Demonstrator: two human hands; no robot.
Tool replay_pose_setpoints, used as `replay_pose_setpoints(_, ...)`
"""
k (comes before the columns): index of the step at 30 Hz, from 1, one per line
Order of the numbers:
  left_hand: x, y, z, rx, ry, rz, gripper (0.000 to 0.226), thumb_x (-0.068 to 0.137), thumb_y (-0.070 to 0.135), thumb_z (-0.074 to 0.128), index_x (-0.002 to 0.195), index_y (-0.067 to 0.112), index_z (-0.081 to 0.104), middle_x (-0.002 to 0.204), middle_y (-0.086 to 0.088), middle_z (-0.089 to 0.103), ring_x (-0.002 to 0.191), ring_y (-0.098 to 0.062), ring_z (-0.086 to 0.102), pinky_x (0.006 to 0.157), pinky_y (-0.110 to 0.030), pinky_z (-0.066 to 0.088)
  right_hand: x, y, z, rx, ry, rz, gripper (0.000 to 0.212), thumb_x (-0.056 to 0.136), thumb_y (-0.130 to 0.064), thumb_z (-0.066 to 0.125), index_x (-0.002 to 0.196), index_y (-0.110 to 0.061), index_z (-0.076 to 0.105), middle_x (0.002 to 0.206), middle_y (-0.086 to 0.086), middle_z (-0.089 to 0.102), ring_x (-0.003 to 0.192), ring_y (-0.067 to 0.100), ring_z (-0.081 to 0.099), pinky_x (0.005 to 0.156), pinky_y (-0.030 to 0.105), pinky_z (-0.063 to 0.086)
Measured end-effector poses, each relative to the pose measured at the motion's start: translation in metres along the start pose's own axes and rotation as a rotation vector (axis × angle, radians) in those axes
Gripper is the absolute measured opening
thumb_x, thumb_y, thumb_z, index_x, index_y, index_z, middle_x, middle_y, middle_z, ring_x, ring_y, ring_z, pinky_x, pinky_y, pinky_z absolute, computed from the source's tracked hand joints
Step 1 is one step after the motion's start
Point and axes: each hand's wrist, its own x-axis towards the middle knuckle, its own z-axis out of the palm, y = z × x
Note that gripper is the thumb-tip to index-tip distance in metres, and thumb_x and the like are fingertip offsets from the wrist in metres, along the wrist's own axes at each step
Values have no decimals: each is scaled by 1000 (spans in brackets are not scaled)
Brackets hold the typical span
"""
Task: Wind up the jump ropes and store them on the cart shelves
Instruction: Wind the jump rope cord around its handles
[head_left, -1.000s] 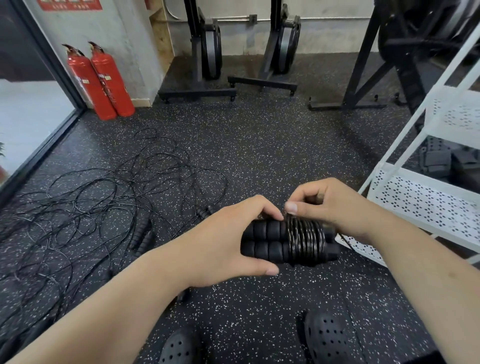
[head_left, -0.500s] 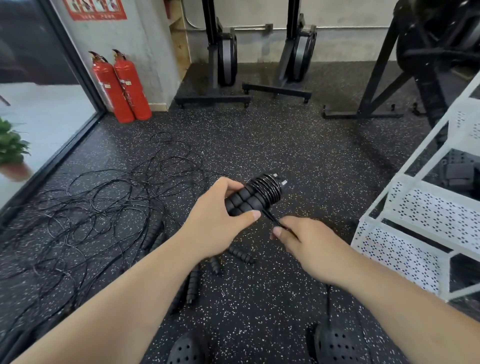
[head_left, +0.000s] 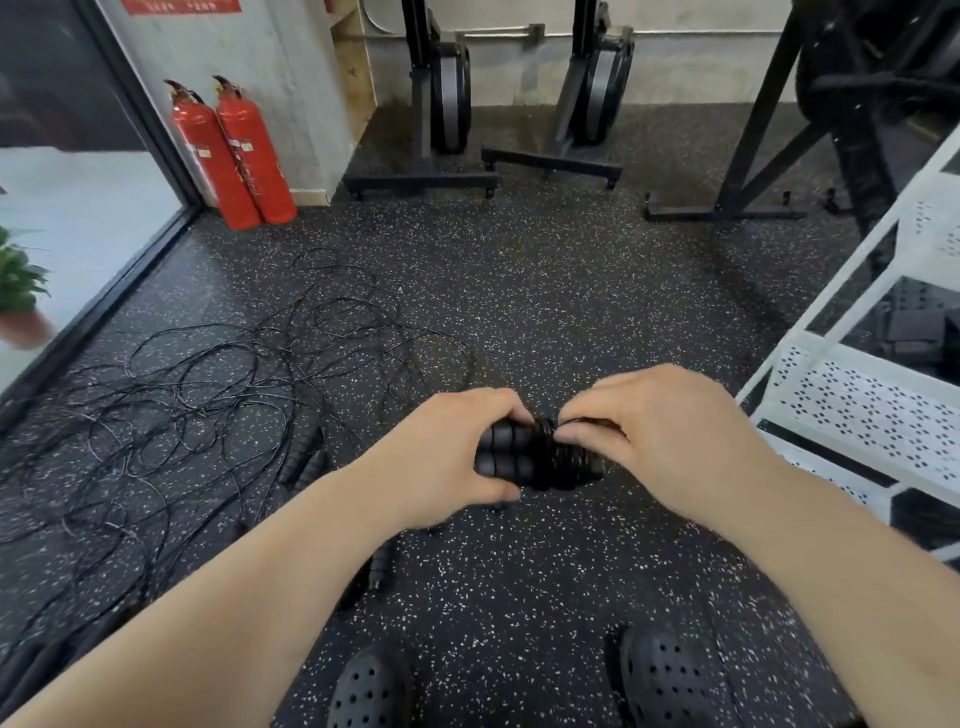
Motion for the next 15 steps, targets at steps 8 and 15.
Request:
replay_pose_setpoints(8,-13,27,-4,-183,-183,99,64,79,26,96,125,41,55,112,27,68,108,8,63,83,-4,41,-4,36,-11,583,-141,143,23,72,-56,88,81,-35,81,79,-13,76,74,9,69,75,31,55)
replay_pose_setpoints(15,-20,35,-14,-540,-192,133,62,81,14,94,129,28,57,127,6,68,124,-19,65,109,-52,52,-7,43,-19,984,-277,149,10,92,-27,77,86,-21,81,82,-2,76,73,8,67,68,20,52)
